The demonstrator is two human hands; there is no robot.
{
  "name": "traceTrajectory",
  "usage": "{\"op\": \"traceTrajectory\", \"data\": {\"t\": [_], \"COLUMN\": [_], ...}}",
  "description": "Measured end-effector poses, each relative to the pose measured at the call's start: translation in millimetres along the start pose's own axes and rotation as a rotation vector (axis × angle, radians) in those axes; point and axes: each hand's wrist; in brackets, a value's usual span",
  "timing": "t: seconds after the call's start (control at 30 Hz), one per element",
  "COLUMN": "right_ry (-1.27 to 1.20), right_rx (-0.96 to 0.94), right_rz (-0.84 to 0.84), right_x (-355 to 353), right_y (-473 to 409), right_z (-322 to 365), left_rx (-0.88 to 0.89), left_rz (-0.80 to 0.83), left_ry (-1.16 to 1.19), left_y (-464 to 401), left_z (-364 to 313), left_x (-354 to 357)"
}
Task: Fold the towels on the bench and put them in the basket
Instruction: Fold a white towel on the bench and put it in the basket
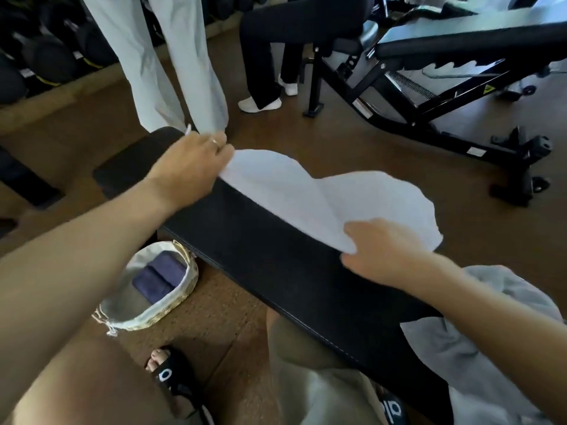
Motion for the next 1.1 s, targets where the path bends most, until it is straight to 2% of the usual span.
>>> {"op": "traceTrajectory", "data": {"t": [0.13, 0.23, 0.33, 0.5, 0.63, 0.67, 0.73, 0.83, 0.93, 1.0, 1.1], "right_ry": [-0.009, -0.035, -0.016, -0.208, -0.231, -0.198, -0.166, -0.418, -0.54, -0.53, -0.465], "right_rx": [-0.09, -0.132, -0.165, -0.13, -0.063, -0.068, -0.138, -0.068, -0.031, -0.066, -0.127], "right_rz": [0.304, 0.415, 0.535, 0.837, 1.19, 1.127, 0.871, 0.482, 0.076, -0.029, -0.07], "right_x": [61.8, 74.3, 66.5, 64.8, 72.8, 66.5, 45.9, 22.5, 14.1, 15.0, 24.2], "right_y": [7.2, 10.8, 5.4, -8.8, -20.6, -27.5, -46.0, -97.1, -152.8, -184.8, -224.5], "right_z": [22.0, 32.3, 39.5, 67.0, 95.8, 99.7, 105.1, 109.9, 121.2, 134.2, 160.0], "left_rx": [0.015, -0.048, -0.226, -0.54, -0.69, -0.761, -0.961, -1.237, -1.367, -1.39, -1.367], "left_rz": [0.324, 0.452, 0.475, 0.436, 0.426, 0.405, 0.323, 0.141, 0.006, -0.012, 0.034], "left_ry": [0.049, 0.089, 0.128, 0.224, 0.303, 0.369, 0.592, 0.858, 0.965, 0.994, 0.956], "left_y": [52.6, 81.7, 94.5, 98.9, 106.6, 108.1, 107.2, 101.9, 102.4, 104.9, 108.0], "left_z": [-43.6, -59.5, -60.9, -48.8, -41.6, -41.3, -42.1, -38.9, -29.7, -23.2, -15.9], "left_x": [53.8, 76.1, 82.7, 87.7, 95.7, 98.3, 98.1, 102.4, 112.5, 118.8, 128.3]}}
Point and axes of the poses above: each hand's wrist, its own y-axis away from the middle knuckle, its own x-axis out of the palm, z = x × y, and after that the axes turned 10 degrees about x, right-handed
